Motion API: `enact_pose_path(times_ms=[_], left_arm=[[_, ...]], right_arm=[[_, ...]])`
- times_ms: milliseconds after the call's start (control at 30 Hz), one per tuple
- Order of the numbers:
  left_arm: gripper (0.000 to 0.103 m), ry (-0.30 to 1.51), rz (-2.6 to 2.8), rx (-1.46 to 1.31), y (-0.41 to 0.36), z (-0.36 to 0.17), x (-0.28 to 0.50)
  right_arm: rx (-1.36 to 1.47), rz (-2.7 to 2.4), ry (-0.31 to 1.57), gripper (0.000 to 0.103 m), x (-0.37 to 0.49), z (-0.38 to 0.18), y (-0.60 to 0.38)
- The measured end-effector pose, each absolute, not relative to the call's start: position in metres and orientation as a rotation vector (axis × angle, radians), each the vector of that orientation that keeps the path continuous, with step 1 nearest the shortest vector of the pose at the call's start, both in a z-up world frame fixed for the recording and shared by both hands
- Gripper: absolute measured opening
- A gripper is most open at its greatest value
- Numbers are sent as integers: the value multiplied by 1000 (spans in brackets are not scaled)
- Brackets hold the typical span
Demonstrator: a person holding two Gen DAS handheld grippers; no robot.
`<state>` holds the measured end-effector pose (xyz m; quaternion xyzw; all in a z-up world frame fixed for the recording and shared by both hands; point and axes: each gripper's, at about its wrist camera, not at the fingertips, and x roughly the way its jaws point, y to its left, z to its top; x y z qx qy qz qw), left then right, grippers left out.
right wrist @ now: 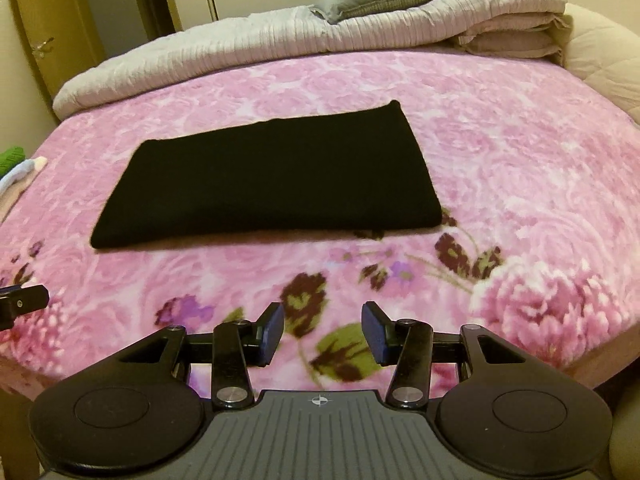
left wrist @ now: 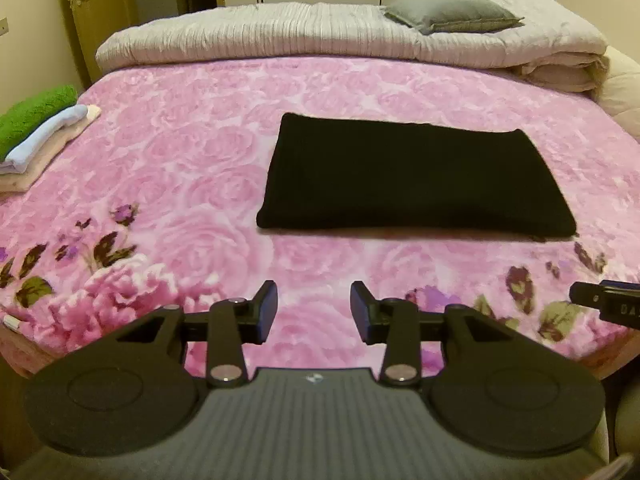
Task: Fold clothes
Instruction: 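Withdraw both grippers back from the folded black garment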
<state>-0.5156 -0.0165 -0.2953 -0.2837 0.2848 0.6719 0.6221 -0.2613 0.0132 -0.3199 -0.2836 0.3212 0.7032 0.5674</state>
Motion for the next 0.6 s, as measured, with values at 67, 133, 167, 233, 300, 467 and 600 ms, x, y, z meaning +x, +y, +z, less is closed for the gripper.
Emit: enact_pose_path(times_ms=[67,133,167,233,300,467,600], left_arm=[[36,646,1540,-643,-23,-292,-514],[36,638,1537,-635,-30,-288,-513],[36,635,1537,-633,-32,-288,-512],[36,629,1536,-633,-37,-287,-512],[36,623,1535,-632,-41,-286,-512],[37,610,1530,-635,-47,-287,-513],[39,593,1526,-651,-48,-290,-516]], right_arm=[[-657,1657,748,47,-261,-316,6],[-651,1660,745,47,-261,-314,-1],[-648,1662,747,47,-260,-313,-3],[-642,1663,755,47,-259,-312,-7],[-638,1662,761,47,-257,-311,-11],[-627,1654,761,47,-253,-310,-19],[-624,1641,765,47,-251,-310,-20]])
